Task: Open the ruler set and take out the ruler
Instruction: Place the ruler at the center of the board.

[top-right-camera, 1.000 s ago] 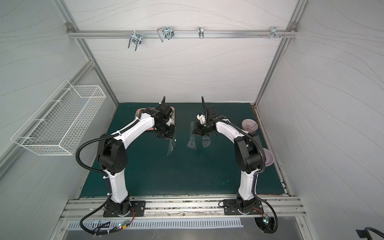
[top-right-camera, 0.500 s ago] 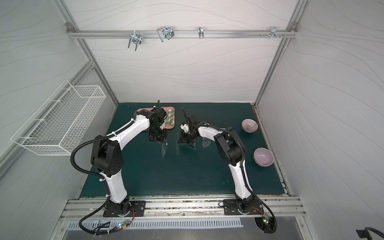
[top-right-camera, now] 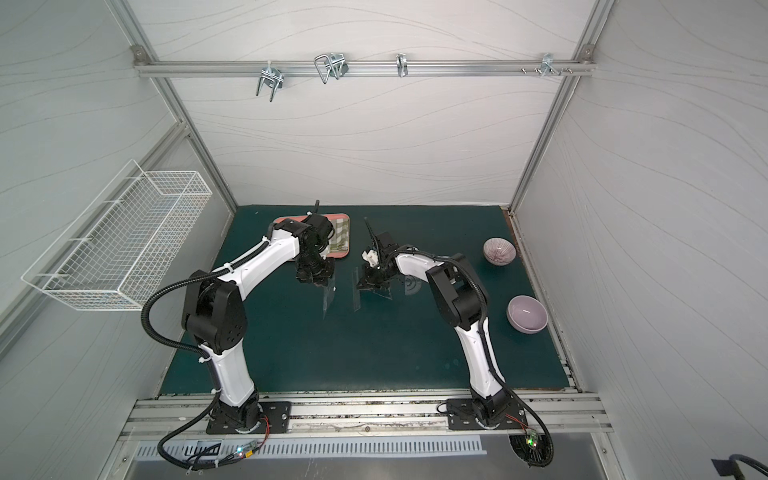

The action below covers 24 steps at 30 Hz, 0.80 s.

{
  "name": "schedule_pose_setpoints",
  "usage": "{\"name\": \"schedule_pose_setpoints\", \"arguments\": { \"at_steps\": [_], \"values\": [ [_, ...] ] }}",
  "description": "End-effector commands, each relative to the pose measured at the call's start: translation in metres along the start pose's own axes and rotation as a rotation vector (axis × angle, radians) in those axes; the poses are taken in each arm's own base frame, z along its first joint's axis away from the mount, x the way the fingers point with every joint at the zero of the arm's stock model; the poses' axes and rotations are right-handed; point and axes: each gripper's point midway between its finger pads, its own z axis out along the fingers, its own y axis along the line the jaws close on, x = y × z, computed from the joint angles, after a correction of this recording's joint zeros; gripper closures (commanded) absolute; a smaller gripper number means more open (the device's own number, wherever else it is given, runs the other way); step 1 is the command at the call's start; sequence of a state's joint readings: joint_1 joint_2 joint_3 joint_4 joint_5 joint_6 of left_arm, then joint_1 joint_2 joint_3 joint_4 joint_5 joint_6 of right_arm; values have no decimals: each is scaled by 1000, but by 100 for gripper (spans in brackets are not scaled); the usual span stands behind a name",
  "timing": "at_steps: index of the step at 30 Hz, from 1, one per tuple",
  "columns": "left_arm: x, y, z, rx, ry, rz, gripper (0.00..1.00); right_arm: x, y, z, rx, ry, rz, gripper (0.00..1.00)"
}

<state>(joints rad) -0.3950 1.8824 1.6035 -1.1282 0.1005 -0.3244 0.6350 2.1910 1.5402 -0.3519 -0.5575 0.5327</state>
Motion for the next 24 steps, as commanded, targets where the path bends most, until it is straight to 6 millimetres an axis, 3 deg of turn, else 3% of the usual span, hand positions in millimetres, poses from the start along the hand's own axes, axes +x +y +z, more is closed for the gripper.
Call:
{"name": "schedule_pose_setpoints", "arguments": {
  "at_steps": [1, 6, 12, 20, 24],
  "values": [
    [-5, 3, 1, -19, -1, 4, 100, 6, -10, 3, 35, 27, 26, 89],
    [-4, 4, 3, -27, 3, 4, 100, 7, -12, -1, 61, 27, 19, 83],
    [-5, 2, 8, -19, 12, 1, 100, 4, -1, -21, 91, -6, -26, 75],
    [-10, -12, 15, 55, 16, -11, 100, 3, 39, -65, 47, -84, -95, 74],
    [-13, -16, 17, 76, 8, -20, 100, 4, 61, -72, -26, -92, -106, 75]
  ]
}}
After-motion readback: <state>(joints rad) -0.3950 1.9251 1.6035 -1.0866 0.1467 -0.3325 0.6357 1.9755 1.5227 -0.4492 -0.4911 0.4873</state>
